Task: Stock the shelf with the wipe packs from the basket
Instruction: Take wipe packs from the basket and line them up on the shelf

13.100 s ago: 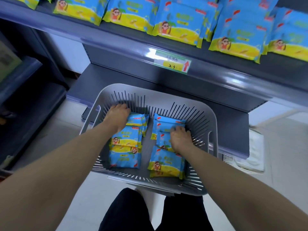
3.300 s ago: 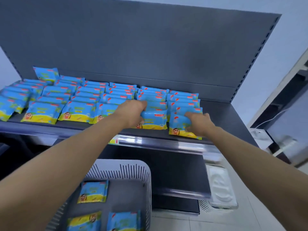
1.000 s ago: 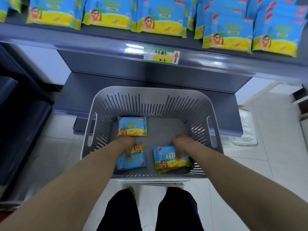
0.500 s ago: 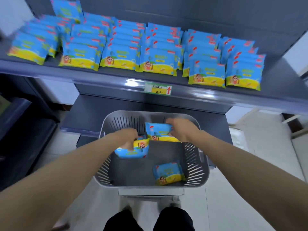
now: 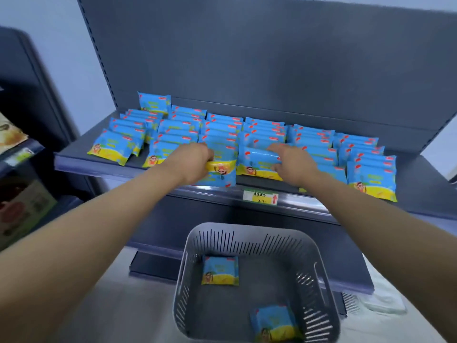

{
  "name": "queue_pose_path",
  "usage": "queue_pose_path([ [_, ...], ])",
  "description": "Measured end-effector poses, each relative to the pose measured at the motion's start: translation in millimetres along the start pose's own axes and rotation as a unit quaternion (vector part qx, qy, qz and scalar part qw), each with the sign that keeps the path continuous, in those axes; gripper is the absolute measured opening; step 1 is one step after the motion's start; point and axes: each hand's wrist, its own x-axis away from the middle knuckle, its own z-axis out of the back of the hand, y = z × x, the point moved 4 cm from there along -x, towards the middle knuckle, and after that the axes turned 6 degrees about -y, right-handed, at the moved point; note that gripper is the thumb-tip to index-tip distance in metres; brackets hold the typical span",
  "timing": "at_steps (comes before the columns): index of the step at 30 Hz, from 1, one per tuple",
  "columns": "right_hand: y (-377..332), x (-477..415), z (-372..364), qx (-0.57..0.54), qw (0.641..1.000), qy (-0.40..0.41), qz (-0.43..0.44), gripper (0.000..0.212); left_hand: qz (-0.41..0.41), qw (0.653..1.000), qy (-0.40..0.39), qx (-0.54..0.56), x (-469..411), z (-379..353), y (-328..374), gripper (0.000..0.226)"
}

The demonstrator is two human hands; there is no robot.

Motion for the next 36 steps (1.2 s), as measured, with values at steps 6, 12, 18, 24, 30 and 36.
queue_pose_path([
  [6, 12.1, -27.3, -25.8, 0.023, 0.997, -0.042, -0.067, 0.056, -0.012, 0.999, 0.015, -0.038, -29.7, 3.7, -11.5, 0.016],
  [12, 9.5, -40.1, -36.8, 0.112, 0.988, 0.028, -0.103, 0.06, -0.029, 0.995, -0.03, -0.094, -67.6, -16.1, -20.9, 0.021],
  [18, 3.3, -39.0, -34.4, 0.126, 0.98, 0.063, -0.143, 0.06, -0.043, 0.994, -0.024, -0.095, -94.3, -27.6, -28.8, 0.026],
  [24, -12.7, -15.4, -31.0, 0.14, 0.976, 0.122, -0.111, 0.048, -0.026, 0.995, -0.006, -0.092, -110.8, -37.5, -34.5, 0.047],
  [30, -30.3, 22.5, -30.8, 0.099, 0.97, 0.223, 0.016, 0.035, -0.014, 0.998, 0.051, -0.019, -99.9, -49.4, -35.2, 0.051],
  [36, -33.3, 56.2, -79.9, 0.068, 0.986, 0.113, 0.101, 0.03, -0.117, 0.983, 0.134, 0.051, -44.3, -64.0, 8.1, 0.037],
])
